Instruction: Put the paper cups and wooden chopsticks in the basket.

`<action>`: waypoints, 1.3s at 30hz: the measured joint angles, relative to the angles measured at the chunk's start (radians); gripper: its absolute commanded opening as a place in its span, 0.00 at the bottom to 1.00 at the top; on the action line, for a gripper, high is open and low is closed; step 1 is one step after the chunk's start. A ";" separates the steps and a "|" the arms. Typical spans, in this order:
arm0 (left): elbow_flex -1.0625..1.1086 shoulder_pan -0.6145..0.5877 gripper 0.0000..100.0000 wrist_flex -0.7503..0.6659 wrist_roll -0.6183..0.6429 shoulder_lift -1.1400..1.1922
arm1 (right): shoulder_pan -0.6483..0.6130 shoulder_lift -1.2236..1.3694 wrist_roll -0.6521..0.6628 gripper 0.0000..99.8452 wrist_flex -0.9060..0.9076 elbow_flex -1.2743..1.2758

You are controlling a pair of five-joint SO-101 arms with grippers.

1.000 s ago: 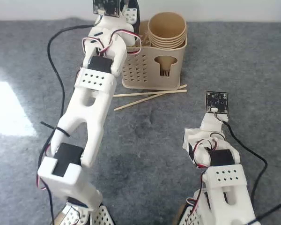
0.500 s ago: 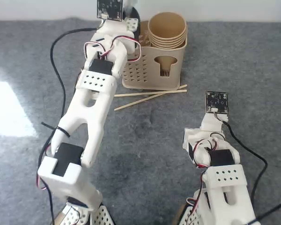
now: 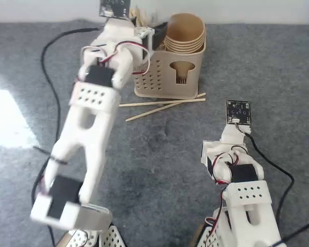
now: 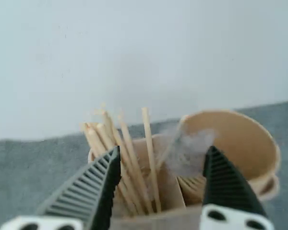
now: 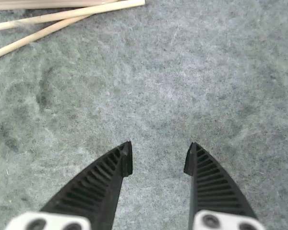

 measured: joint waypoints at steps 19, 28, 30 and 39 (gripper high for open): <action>0.821 0.000 0.22 0.287 -0.336 -0.660 | 0.000 0.000 0.000 0.19 0.000 0.002; 0.997 -0.002 0.22 -0.028 -0.338 -0.443 | 0.000 0.000 0.000 0.19 -0.005 0.023; 0.930 -0.002 0.22 -0.031 -0.338 -0.330 | 0.000 0.000 0.000 0.19 -0.020 0.031; 0.526 -0.006 0.22 -0.031 -0.377 0.226 | 0.000 -0.002 0.000 0.19 -0.034 0.031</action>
